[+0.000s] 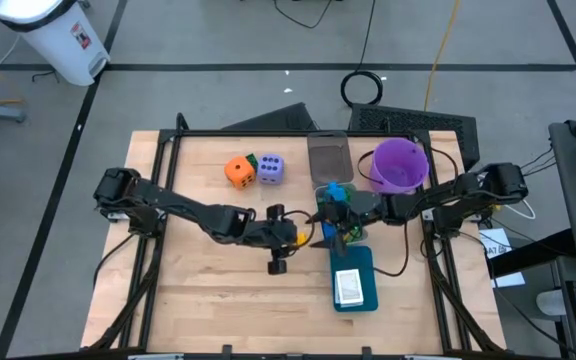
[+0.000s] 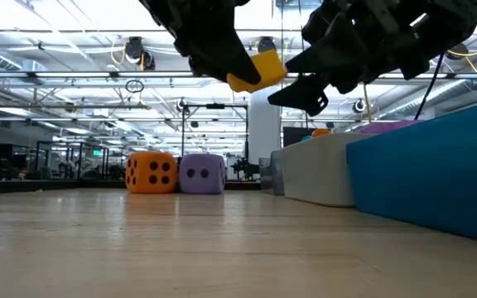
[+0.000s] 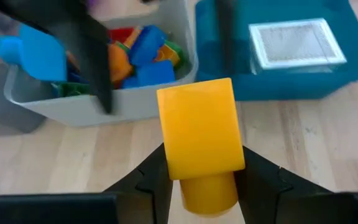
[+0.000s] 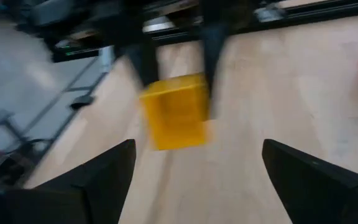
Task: Pick & Place Toys
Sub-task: Put the yellow game piece into the gray bin, then put the orange dice into the black transparent bin
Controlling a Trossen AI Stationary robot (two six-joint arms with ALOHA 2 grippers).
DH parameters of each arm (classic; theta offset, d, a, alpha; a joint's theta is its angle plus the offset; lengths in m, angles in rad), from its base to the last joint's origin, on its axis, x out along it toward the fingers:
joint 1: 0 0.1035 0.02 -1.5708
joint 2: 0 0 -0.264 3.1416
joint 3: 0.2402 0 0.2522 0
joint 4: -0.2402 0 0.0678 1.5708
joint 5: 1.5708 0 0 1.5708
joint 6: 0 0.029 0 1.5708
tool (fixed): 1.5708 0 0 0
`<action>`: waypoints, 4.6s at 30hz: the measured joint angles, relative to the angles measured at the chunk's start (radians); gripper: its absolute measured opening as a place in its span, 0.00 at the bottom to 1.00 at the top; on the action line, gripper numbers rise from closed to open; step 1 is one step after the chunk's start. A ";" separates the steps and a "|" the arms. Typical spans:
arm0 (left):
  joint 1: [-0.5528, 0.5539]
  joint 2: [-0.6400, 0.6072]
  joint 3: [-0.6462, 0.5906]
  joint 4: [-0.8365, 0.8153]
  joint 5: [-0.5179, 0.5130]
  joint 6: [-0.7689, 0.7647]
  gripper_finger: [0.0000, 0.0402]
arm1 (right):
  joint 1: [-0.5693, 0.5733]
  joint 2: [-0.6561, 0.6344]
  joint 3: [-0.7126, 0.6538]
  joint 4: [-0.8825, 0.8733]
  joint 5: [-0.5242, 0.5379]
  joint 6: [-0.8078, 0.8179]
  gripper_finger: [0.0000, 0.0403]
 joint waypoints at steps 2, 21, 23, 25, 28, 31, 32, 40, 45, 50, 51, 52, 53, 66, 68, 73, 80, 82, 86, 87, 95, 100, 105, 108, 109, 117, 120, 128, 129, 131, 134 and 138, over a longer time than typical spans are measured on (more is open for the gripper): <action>0.002 0.000 0.001 0.007 -0.008 0.000 0.35 | 0.001 0.000 0.000 0.001 -0.052 0.012 0.83; 0.019 0.000 0.001 0.093 0.023 -0.016 0.36 | 0.009 0.000 0.001 0.075 0.029 -0.056 0.75; 0.019 0.000 0.001 0.095 0.023 -0.016 0.36 | 0.010 0.000 0.001 0.075 0.029 -0.056 0.71; 0.019 0.000 0.001 0.097 0.023 -0.016 0.36 | 0.009 0.000 0.001 0.076 0.029 -0.056 0.67; 0.019 0.000 0.001 0.096 0.023 -0.016 0.37 | 0.010 0.000 0.001 0.086 0.028 -0.056 0.59; 0.021 0.000 0.001 0.098 0.022 -0.017 0.37 | 0.010 0.000 0.001 0.099 0.022 -0.056 0.49; 0.021 0.000 0.001 0.101 0.021 -0.018 0.37 | 0.010 0.000 0.001 0.101 0.021 -0.056 0.46; 0.020 0.001 -0.001 0.108 0.020 -0.078 0.44 | 0.007 0.000 0.001 0.102 -0.018 -0.076 0.21; 0.019 0.001 0.000 0.105 0.004 -0.085 0.61 | 0.001 -0.019 0.001 0.076 -0.018 -0.081 0.21; 0.020 0.000 0.000 0.064 0.023 -0.051 0.75 | -0.014 -0.111 0.000 -0.096 -0.022 -0.083 0.24; 0.020 -0.002 0.000 0.062 0.023 -0.046 0.77 | -0.019 -0.136 0.001 -0.132 -0.016 -0.083 0.24; 0.021 -0.002 0.000 0.059 0.023 -0.045 0.78 | -0.021 -0.164 0.002 -0.185 0.004 -0.082 0.23; 0.021 -0.002 0.000 0.051 0.023 -0.045 0.80 | -0.021 -0.196 0.002 -0.247 0.032 -0.078 0.23; 0.022 0.000 0.000 0.045 0.022 -0.037 0.80 | 0.005 -0.338 -0.007 -0.703 0.160 0.056 0.23; 0.022 0.000 0.000 0.049 0.022 -0.037 0.80 | 0.013 -0.318 -0.015 -0.698 0.161 0.055 0.23; 0.022 0.000 0.000 0.051 0.022 -0.037 0.78 | 0.014 -0.273 -0.015 -0.688 0.160 -0.003 0.23; 0.022 0.000 0.000 0.049 0.021 -0.038 0.79 | 0.014 -0.259 -0.017 -0.624 0.160 -0.047 0.33; 0.022 0.000 0.000 0.048 0.021 -0.038 0.79 | 0.014 -0.260 -0.017 -0.620 0.161 -0.060 0.39; 0.022 0.000 0.000 0.048 0.021 -0.034 0.77 | 0.014 -0.260 -0.017 -0.614 0.164 -0.076 0.48; 0.022 0.001 0.000 0.048 0.021 -0.024 0.77 | 0.014 -0.260 -0.017 -0.605 0.164 -0.076 0.50; 0.057 -0.052 -0.001 -0.022 -0.046 0.007 0.73 | 0.014 -0.303 -0.017 -0.553 0.164 -0.077 0.59; 0.115 -0.113 -0.102 -0.001 -0.125 -0.002 0.69 | 0.014 -0.351 -0.017 -0.565 0.162 -0.068 0.59; 0.233 -0.236 -0.313 0.177 -0.117 -0.045 0.65 | 0.014 -0.366 -0.017 -0.590 0.161 -0.049 0.58; 0.302 -0.312 -0.419 0.183 -0.118 -0.089 0.65 | 0.014 -0.366 -0.017 -0.583 0.161 -0.052 0.57; 0.324 -0.336 -0.444 0.185 -0.117 -0.097 0.66 | 0.014 -0.366 -0.017 -0.580 0.161 -0.056 0.57; 0.436 -0.382 -0.503 0.212 -0.116 -0.078 0.67 | 0.011 -0.365 -0.017 -0.525 0.164 -0.082 0.57; 0.477 -0.368 -0.502 0.174 -0.115 -0.134 0.67 | 0.011 -0.366 -0.017 -0.516 0.164 -0.082 0.57; 0.443 -0.327 -0.374 -0.138 -0.283 -0.079 0.67 | 0.011 -0.366 -0.017 -0.516 0.164 -0.082 0.57; 0.432 -0.321 -0.349 -0.175 -0.318 -0.078 0.68 | 0.011 -0.366 -0.017 -0.516 0.164 -0.082 0.57; 0.420 -0.297 -0.299 -0.263 -0.371 -0.098 0.70 | 0.012 -0.365 -0.017 -0.516 0.164 -0.082 0.57; 0.420 -0.235 -0.232 -0.413 -0.444 -0.169 0.74 | 0.011 -0.366 -0.017 -0.516 0.164 -0.077 0.57; 0.415 -0.144 -0.191 -0.446 -0.450 -0.171 0.81 | 0.012 -0.366 -0.017 -0.516 0.164 -0.076 0.57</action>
